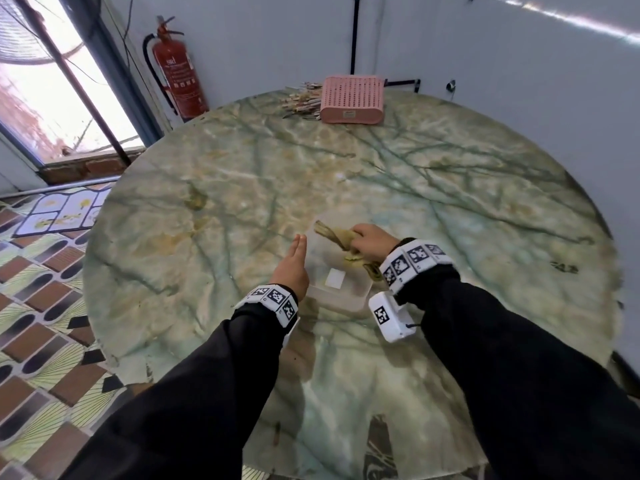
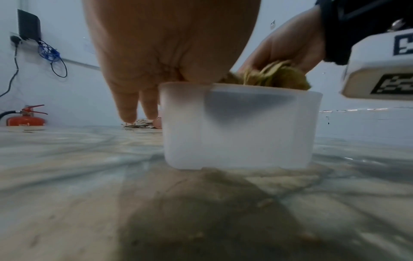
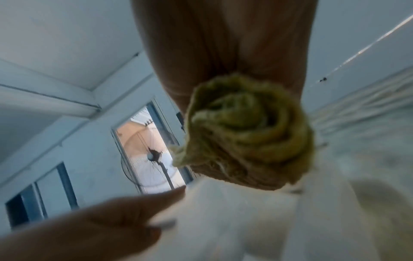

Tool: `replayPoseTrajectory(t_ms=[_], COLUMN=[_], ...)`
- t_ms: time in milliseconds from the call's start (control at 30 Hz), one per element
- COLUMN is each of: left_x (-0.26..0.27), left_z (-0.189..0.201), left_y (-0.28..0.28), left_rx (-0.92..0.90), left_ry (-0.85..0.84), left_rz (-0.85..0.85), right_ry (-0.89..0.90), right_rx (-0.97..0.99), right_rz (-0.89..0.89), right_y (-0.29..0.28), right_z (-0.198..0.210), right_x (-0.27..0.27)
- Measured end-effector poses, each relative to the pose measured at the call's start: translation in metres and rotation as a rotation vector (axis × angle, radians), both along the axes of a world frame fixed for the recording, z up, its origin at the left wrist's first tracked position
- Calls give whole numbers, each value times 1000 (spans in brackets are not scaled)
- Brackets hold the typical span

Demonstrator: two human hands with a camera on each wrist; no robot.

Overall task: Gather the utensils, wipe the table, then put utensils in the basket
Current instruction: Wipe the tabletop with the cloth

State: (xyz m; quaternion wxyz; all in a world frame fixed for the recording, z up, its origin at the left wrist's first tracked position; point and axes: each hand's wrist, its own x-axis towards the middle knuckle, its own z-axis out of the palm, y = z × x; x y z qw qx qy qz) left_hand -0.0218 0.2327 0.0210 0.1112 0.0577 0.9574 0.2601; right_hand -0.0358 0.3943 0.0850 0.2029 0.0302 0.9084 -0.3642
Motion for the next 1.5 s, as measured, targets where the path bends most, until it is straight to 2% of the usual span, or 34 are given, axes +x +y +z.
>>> replayPoseTrajectory(t_ms=[167, 233, 300, 367, 467, 533, 633, 800, 933, 1000, 1100, 1233, 1367, 1500], left_x=[14, 26, 42, 62, 97, 120, 151, 181, 183, 184, 185, 185, 184, 183], left_z=[4, 7, 9, 11, 7, 0, -13, -30, -32, -31, -33, -32, -30, -31], left_y=[-1, 1, 4, 7, 16, 22, 29, 33, 34, 33, 33, 34, 31, 28], left_rx=[-77, -60, -23, 7, 3, -24, -101, -285, -346, -342, -325, -305, -259, -227], left_ry=[83, 118, 142, 183, 188, 159, 33, -215, -316, -332, -324, -321, -319, -321], left_rz=[15, 10, 17, 37, 47, 37, -13, -99, -133, -142, -137, -120, -131, -150], right_ry=[153, 171, 138, -7, -228, -253, -208, -210, -149, -108, -58, -10, 36, -14], right_rx=[-240, -243, -184, -114, 108, 228, 311, 488, 509, 539, 615, 601, 609, 563], right_rz=[-139, -113, -16, 188, 491, 509, 486, 641, 687, 635, 465, 305, 498, 781], right_y=[41, 56, 71, 79, 81, 77, 66, 37, 59, 85, 113, 97, 49, 68], right_z=[31, 34, 27, 14, -22, -41, -56, -67, -73, -73, -76, -82, -87, -82], right_x=[44, 73, 107, 143, 187, 202, 205, 223, 224, 211, 175, 133, 152, 207])
